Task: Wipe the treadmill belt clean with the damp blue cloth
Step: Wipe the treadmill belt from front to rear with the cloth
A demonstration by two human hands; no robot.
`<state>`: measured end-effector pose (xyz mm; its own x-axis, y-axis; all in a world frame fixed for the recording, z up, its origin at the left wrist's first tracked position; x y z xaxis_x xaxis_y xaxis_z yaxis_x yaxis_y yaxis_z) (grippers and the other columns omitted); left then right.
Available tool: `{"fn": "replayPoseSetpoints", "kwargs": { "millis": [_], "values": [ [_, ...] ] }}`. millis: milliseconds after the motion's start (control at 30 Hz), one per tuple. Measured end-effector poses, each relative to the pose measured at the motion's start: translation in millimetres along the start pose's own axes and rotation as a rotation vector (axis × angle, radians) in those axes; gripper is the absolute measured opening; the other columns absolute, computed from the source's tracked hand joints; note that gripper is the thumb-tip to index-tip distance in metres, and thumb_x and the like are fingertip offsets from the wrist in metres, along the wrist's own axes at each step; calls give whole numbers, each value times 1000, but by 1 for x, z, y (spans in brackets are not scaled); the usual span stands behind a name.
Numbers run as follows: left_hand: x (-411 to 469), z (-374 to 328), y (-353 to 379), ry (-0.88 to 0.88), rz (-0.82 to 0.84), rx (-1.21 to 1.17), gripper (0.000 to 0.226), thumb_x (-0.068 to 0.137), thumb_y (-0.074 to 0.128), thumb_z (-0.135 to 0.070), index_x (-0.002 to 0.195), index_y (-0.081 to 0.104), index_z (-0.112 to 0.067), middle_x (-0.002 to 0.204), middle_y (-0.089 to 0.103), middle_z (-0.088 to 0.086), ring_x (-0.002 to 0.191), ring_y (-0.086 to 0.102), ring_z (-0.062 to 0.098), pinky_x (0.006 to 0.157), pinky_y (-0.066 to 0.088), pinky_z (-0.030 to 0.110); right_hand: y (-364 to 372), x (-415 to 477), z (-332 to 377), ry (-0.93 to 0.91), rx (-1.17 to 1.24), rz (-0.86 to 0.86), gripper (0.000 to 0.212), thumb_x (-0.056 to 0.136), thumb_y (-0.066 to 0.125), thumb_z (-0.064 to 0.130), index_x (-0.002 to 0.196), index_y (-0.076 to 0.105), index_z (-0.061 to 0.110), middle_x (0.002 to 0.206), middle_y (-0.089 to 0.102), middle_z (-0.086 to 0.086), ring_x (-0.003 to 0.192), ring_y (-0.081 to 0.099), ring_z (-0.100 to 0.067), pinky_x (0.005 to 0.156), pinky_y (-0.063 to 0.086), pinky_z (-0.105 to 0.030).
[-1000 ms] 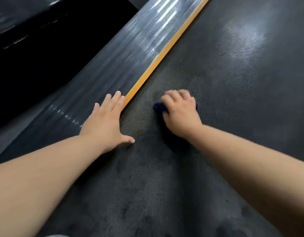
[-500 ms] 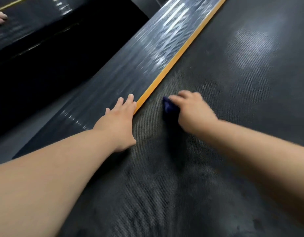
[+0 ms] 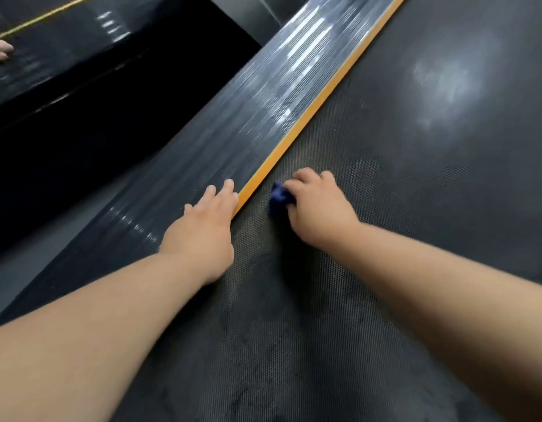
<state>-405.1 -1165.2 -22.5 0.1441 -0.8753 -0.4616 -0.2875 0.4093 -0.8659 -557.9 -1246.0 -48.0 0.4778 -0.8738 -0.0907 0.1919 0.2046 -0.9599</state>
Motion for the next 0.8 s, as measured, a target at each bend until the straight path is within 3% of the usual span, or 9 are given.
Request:
{"fn": "replayPoseSetpoints", "kwargs": {
  "millis": [167,300,367,433,533,667,733,800],
  "values": [
    [6,3,1,64,-119,66,62,98,43,-17,147,7,-28,158,7,-3,139,30,36,98,41,43,-23,39,-55,386,-66,-91,39,90,51,23,128,50,14,135,42,-8,116,37,-35,94,36,-39],
    [10,10,-4,191,-166,107,51,101,38,-26,146,15,-31,158,8,-8,133,41,21,88,50,40,-9,13,-1,64,-61,-44,35,91,48,25,124,54,15,131,47,-4,109,42,-30,97,34,-35],
    [10,13,-6,197,-152,174,64,99,41,-34,150,4,-30,159,-6,-6,136,34,17,85,50,36,5,-13,20,-104,40,-13,33,86,52,24,117,59,17,127,51,-1,102,44,-31,93,38,-36],
    [12,14,-6,194,-153,280,67,99,38,-42,151,0,-24,158,-6,0,141,21,18,92,45,33,15,-19,22,-183,63,30,33,84,53,22,116,60,17,125,53,1,99,43,-30,88,43,-39],
    [14,14,-4,214,-161,388,63,100,32,-42,150,3,-17,158,1,3,144,12,20,96,42,30,6,14,1,-87,23,-85,32,82,49,24,110,62,19,121,55,-2,103,46,-32,86,43,-40],
    [15,10,-2,202,-154,414,61,101,32,-40,150,4,-16,158,3,5,141,23,23,89,44,30,-15,64,-41,337,77,-109,39,84,60,23,122,57,19,130,47,-3,117,37,-32,96,40,-39],
    [17,11,-1,192,-133,417,61,102,33,-38,150,3,-15,158,1,6,142,21,24,91,44,31,-18,63,-34,356,111,-110,34,86,56,20,120,60,21,127,51,-3,115,39,-31,96,39,-35],
    [20,12,0,185,-107,421,63,101,33,-38,150,1,-14,159,-1,6,145,14,25,99,40,33,-9,42,-9,223,192,-127,28,83,54,14,107,65,24,117,59,0,106,45,-28,91,38,-32]
  ]
}}
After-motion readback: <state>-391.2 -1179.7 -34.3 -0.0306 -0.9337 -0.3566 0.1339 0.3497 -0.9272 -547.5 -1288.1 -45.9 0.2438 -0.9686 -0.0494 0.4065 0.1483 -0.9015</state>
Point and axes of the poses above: each hand's wrist, its own x-axis towards the middle knuckle, its own y-axis out of the palm, z = x × y, the point moved 5 cm from there along x, towards the middle knuckle
